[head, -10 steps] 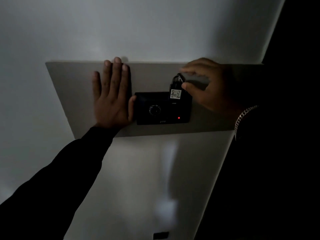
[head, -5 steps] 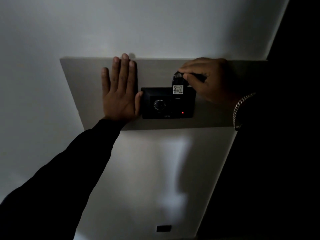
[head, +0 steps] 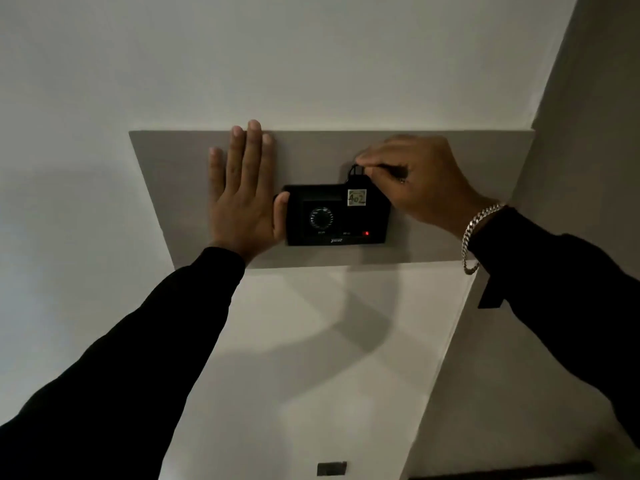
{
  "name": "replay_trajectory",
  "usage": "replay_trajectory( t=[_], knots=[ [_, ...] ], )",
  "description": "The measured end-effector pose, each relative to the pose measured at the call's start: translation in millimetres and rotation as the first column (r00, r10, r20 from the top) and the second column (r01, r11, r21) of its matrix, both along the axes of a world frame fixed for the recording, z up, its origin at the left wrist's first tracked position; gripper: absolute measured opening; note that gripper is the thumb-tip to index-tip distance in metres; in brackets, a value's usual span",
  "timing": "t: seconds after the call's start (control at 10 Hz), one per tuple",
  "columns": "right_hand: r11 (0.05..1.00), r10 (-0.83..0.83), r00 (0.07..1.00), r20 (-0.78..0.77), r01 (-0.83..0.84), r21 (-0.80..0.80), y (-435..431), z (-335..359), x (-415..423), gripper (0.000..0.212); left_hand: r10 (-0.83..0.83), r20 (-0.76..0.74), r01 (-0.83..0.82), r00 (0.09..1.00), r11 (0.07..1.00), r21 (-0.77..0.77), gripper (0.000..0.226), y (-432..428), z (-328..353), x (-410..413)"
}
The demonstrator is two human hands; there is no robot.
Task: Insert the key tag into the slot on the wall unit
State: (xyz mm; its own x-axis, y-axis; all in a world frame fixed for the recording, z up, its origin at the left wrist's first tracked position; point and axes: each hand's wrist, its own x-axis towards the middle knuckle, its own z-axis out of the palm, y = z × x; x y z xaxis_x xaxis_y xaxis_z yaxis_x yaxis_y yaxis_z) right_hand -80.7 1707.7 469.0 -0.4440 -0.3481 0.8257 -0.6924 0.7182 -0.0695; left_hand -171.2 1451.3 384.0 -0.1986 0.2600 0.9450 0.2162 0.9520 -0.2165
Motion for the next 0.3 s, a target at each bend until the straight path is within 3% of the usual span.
replay_trajectory(
  t=[0.1, 0.3],
  knots=[
    [0.999, 0.012, 0.999, 0.03, -0.011, -0.031, -3, 0, 4, 0.017, -0.006, 0.063, 0.005, 0.998, 1.0, 0.013, 0.071, 0, 2, 8],
    [0.968, 0.059, 0.993, -0.098, -0.081, -0.236, -1, 21, 41, 0.016, -0.186, 0.113, 0.178, 0.976, 0.981, 0.076, 0.076, 3, 41, 25]
  ],
)
